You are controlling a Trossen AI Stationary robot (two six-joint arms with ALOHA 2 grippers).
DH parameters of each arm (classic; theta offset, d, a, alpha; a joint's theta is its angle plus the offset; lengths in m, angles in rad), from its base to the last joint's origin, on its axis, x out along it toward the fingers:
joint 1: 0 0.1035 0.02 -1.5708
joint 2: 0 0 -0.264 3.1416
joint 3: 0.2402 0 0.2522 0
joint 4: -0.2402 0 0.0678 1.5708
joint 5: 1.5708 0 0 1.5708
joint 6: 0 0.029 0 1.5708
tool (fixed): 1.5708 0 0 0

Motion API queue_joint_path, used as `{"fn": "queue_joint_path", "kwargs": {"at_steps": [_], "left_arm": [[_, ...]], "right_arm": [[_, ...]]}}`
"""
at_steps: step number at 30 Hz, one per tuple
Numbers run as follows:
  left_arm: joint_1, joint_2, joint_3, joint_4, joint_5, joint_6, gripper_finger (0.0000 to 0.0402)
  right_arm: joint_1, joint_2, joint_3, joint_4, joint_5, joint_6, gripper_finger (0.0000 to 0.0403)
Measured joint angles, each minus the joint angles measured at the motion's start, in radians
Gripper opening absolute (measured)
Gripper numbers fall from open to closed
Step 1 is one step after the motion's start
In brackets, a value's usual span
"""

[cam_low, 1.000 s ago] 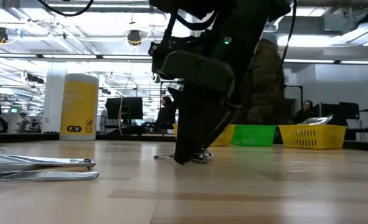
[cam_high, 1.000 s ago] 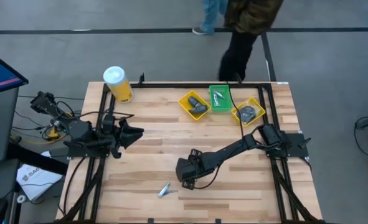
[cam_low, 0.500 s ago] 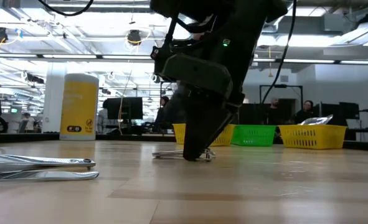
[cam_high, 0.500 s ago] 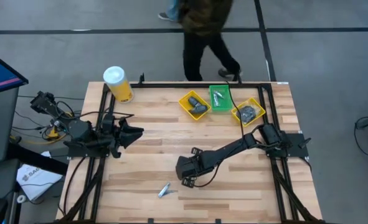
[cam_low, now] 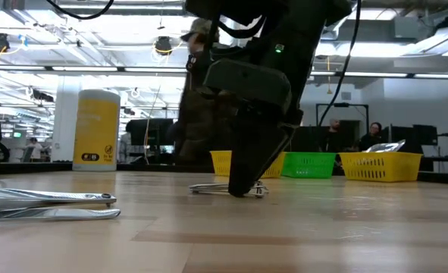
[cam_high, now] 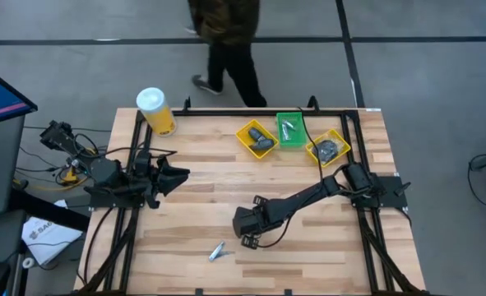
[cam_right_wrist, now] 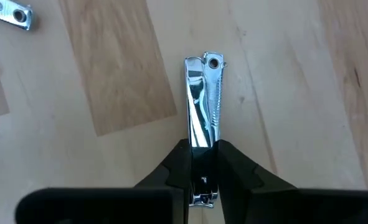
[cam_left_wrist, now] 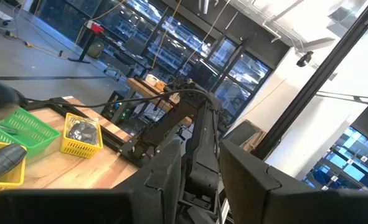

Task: Pick & Place Travel size toiletries
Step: Put the silver nail cutter into the green basket

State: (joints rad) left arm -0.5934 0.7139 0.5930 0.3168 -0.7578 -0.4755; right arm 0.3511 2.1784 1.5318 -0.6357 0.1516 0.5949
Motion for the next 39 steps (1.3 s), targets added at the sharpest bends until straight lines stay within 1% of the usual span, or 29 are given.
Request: {"fn": "queue_joint_path", "kwargs": {"at_steps": [11, 14, 23, 28, 32, 37, 39], "left_arm": [[0.000, 0.000, 0.000, 0.006, 0.001, 0.000, 0.0104], [0.000, 0.000, 0.000, 0.007, 0.001, 0.000, 0.0104], [0.000, 0.000, 0.000, 0.014, 0.006, 0.000, 0.0104], [0.000, 0.000, 0.000, 0.021, 0.007, 0.000, 0.0104], [0.000, 0.000, 0.000, 0.022, 0.007, 0.000, 0.0104], [0.000, 0.000, 0.000, 0.022, 0.007, 0.000, 0.0104], [0.000, 0.000, 0.000, 0.023, 0.007, 0.001, 0.0104]], "right_arm": [[0.001, -0.046, -0.005, -0.033, -0.011, -0.031, 0.0040], [-0.004, -0.072, -0.001, -0.028, -0.007, -0.051, 0.0040], [-0.061, -0.183, -0.001, -0.113, 0.004, -0.134, 0.0040], [-0.120, -0.256, -0.002, -0.158, 0.026, -0.198, 0.0040], [-0.192, -0.324, -0.005, -0.191, 0.032, -0.241, 0.0040], [-0.309, -0.453, -0.100, -0.190, 0.037, -0.265, 0.0040], [-0.364, -0.509, -0.155, -0.194, 0.063, -0.265, 0.0040]]}}
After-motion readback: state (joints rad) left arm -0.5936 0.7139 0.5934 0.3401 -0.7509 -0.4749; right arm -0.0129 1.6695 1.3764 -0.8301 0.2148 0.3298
